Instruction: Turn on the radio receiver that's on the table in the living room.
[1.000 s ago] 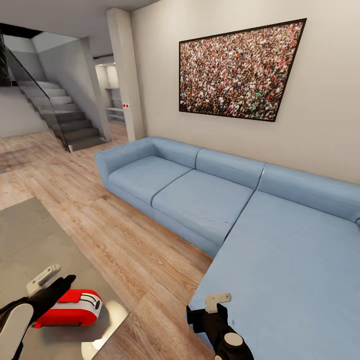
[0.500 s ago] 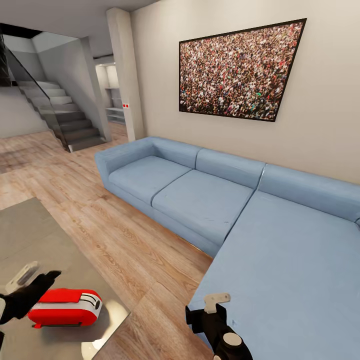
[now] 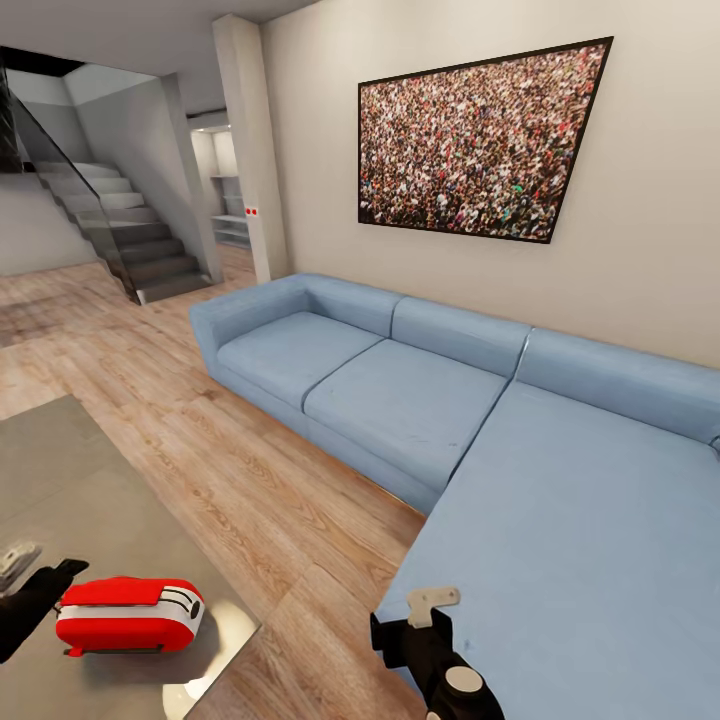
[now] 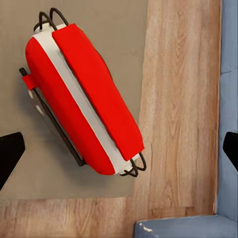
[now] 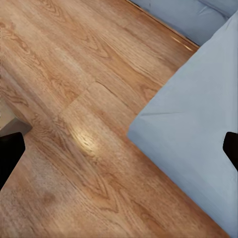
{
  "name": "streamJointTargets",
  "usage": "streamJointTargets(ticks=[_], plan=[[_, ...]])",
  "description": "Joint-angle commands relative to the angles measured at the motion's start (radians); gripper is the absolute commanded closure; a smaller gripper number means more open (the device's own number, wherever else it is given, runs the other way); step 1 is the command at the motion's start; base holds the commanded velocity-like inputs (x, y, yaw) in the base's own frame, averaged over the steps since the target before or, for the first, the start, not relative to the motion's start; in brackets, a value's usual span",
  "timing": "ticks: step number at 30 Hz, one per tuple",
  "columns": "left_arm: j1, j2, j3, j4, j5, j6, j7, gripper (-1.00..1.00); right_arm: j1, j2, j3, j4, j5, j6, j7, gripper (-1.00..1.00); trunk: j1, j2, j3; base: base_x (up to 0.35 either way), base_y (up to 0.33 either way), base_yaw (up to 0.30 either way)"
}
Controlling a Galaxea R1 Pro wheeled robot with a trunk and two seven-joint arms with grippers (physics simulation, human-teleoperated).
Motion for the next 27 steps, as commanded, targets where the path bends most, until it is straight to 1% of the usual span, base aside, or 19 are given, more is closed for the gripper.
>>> streamJointTargets(ticks=[1,3,5,7,10,11,12,14,17,20,22,24,25,27], plan=[[-0.001,0.011,-0.02,0.018,0.0,-0.002,0.0,-1.0,0.0,0.0,0.007,0.0,0.0,0.0,0.0,-1.0,0.0,0.0,0.0,0.0,0.0,0.0],[-0.007,0.026,-0.05,0.034,0.0,-0.005,0.0,-1.0,0.0,0.0,0.017,0.0,0.0,0.0,0.0,-1.0,0.0,0.0,0.0,0.0,0.0,0.0],[-0.02,0.033,-0.066,0.04,0.0,-0.006,0.001,-1.0,0.0,0.0,0.022,0.0,0.0,0.0,0.0,-1.0,0.0,0.0,0.0,0.0,0.0,0.0],[-0.06,0.038,-0.083,0.051,-0.001,-0.005,0.012,-1.0,0.0,0.0,0.026,0.0,0.0,0.0,0.0,-1.0,0.0,0.0,0.0,0.0,0.0,0.0],[-0.095,0.039,-0.102,0.072,-0.002,-0.004,0.038,-1.0,0.0,0.0,0.027,0.0,0.0,0.0,0.0,-1.0,0.0,0.0,0.0,0.0,0.0,0.0],[-0.108,0.04,-0.109,0.084,-0.002,-0.004,0.046,-1.0,0.0,0.0,0.027,0.0,0.0,0.0,0.0,-1.0,0.0,0.0,0.0,0.0,0.0,0.0],[-0.135,0.041,-0.117,0.114,-0.001,-0.004,0.056,-1.0,0.0,0.0,0.027,0.001,0.0,0.0,0.0,-1.0,0.0,0.0,0.0,0.0,0.0,0.0],[-0.154,0.041,-0.12,0.129,0.001,-0.003,0.061,-1.0,0.0,0.0,0.028,0.001,0.0,0.0,0.0,-1.0,0.0,0.0,0.0,0.0,0.0,0.0],[-0.161,0.045,-0.121,0.131,0.003,-0.003,0.063,-1.0,0.0,0.0,0.028,0.001,0.0,0.0,0.0,-1.0,0.0,0.0,0.0,0.0,0.0,0.0],[-0.164,0.065,-0.121,0.142,0.001,-0.002,0.064,-1.0,0.0,0.0,0.028,0.001,0.0,0.0,0.0,-1.0,0.0,0.0,0.0,0.0,0.0,0.0],[-0.165,0.086,-0.121,0.177,0.0,-0.003,0.064,-1.0,0.0,0.0,0.028,0.002,0.0,0.0,0.0,-1.0,0.0,0.0,0.0,0.0,0.0,0.0],[-0.167,0.114,-0.12,0.217,0.002,-0.005,0.063,-1.0,0.0,0.0,0.028,0.003,-0.001,0.0,0.0,-1.0,0.0,0.0,0.0,0.0,0.0,0.0],[-0.168,0.135,-0.119,0.239,0.002,-0.007,0.06,-1.0,0.0,0.0,0.028,0.005,-0.001,0.0,0.0,-1.0,0.0,0.0,0.0,0.0,0.0,0.0],[-0.168,0.159,-0.117,0.265,0.003,-0.008,0.057,-1.0,0.0,0.0,0.028,0.009,0.0,0.0,0.0,-1.0,0.0,0.0,0.0,0.0,0.0,0.0]])
